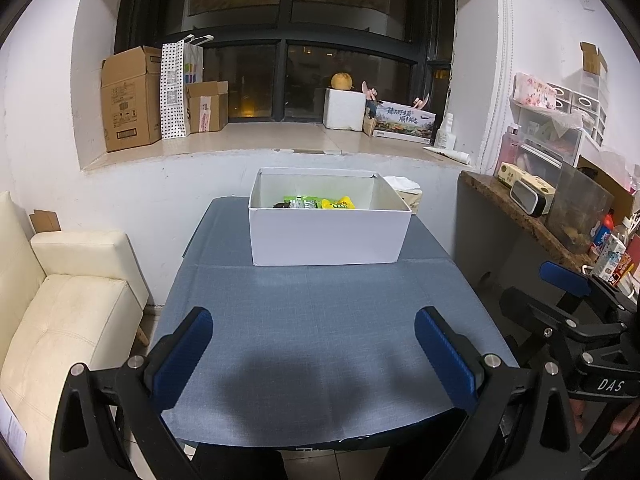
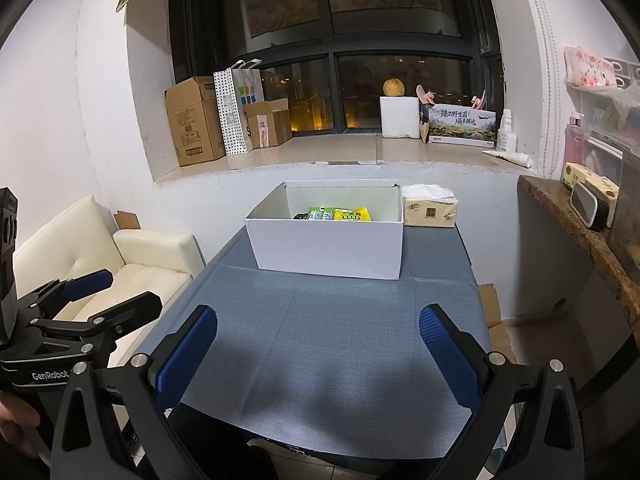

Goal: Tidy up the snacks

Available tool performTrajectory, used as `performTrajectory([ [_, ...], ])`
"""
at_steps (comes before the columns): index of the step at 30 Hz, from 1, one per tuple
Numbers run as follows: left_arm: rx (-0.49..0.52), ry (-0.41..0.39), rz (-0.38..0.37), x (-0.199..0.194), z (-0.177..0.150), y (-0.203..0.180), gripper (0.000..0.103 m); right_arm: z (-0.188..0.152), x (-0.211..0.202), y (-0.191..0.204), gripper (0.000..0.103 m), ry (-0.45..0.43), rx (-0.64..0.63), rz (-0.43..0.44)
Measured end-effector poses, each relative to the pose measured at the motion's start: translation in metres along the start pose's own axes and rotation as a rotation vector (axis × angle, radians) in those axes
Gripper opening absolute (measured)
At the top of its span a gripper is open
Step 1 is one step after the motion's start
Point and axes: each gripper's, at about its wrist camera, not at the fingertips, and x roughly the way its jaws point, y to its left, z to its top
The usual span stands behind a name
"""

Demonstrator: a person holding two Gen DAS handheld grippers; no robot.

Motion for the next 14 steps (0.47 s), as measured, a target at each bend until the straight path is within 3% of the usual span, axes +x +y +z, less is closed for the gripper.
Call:
performTrajectory([
  [14,-0.008,0.0,-0.023,-0.0031,-0.0025,0.0039,0.103,-0.0001,0.0008,0.002,0.103,0.003,-0.004,0.0],
])
